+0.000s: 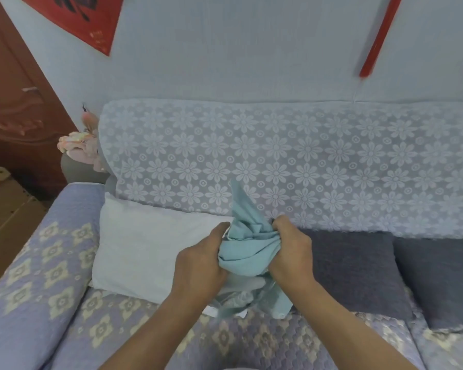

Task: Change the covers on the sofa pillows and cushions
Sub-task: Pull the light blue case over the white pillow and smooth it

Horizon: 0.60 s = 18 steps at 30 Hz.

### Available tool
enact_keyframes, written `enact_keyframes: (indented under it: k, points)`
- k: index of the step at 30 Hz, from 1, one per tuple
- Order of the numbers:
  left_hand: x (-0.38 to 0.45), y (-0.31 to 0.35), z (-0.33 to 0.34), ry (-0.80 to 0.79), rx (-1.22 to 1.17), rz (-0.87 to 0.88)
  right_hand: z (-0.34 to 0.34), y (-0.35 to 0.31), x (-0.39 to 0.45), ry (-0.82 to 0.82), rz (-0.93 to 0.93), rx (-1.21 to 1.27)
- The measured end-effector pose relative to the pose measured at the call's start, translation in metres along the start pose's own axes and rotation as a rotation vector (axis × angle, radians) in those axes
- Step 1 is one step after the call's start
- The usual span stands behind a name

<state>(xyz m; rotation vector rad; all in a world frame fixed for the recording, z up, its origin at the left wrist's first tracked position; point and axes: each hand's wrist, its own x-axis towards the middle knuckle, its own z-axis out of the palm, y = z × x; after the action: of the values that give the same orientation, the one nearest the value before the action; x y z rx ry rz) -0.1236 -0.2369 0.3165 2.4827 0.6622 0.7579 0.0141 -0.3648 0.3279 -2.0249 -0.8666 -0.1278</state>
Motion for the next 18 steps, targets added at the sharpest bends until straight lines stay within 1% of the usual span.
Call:
enact_keyframes:
  k: [2,3,4,5,7,9,10,12,14,15,16,17,18]
  points:
    - [-0.001,-0.005,0.004,0.055,-0.067,0.01,0.001,0.002,-0.004,-0.053,-0.096,-0.094]
    - [-0.001,-0.004,0.005,0.092,-0.181,-0.009,0.002,0.004,-0.003,-0.088,-0.119,-0.135]
    - [0.0,-0.002,0.005,0.114,-0.346,-0.075,0.004,0.003,0.0,-0.135,-0.132,-0.177]
    - [0.003,0.004,0.003,0.108,-0.527,-0.189,0.006,0.002,0.002,-0.195,-0.124,-0.212]
    - [0.015,0.016,-0.003,0.023,-0.803,-0.512,0.011,-0.002,0.009,-0.344,-0.055,-0.22]
    - [0.028,0.021,-0.009,-0.07,-0.962,-0.774,0.012,-0.006,0.017,-0.426,0.058,-0.12]
    - [0.034,0.02,-0.014,-0.144,-1.02,-0.846,0.009,-0.009,0.023,-0.432,0.11,-0.052]
    - [0.046,0.012,-0.027,-0.381,-1.041,-0.891,-0.002,-0.013,0.036,-0.431,0.214,0.076]
    - [0.052,0.002,-0.039,-0.623,-0.963,-0.849,-0.012,-0.015,0.046,-0.452,0.333,0.219]
    - [0.054,0.0,-0.043,-0.689,-0.924,-0.819,-0.015,-0.016,0.048,-0.469,0.379,0.278]
    - [0.056,-0.002,-0.045,-0.713,-0.892,-0.792,-0.016,-0.016,0.049,-0.487,0.413,0.315]
    - [0.057,-0.001,-0.046,-0.704,-0.867,-0.769,-0.016,-0.017,0.049,-0.503,0.441,0.344]
    - [0.057,0.002,-0.045,-0.662,-0.84,-0.75,-0.015,-0.017,0.048,-0.513,0.464,0.375]
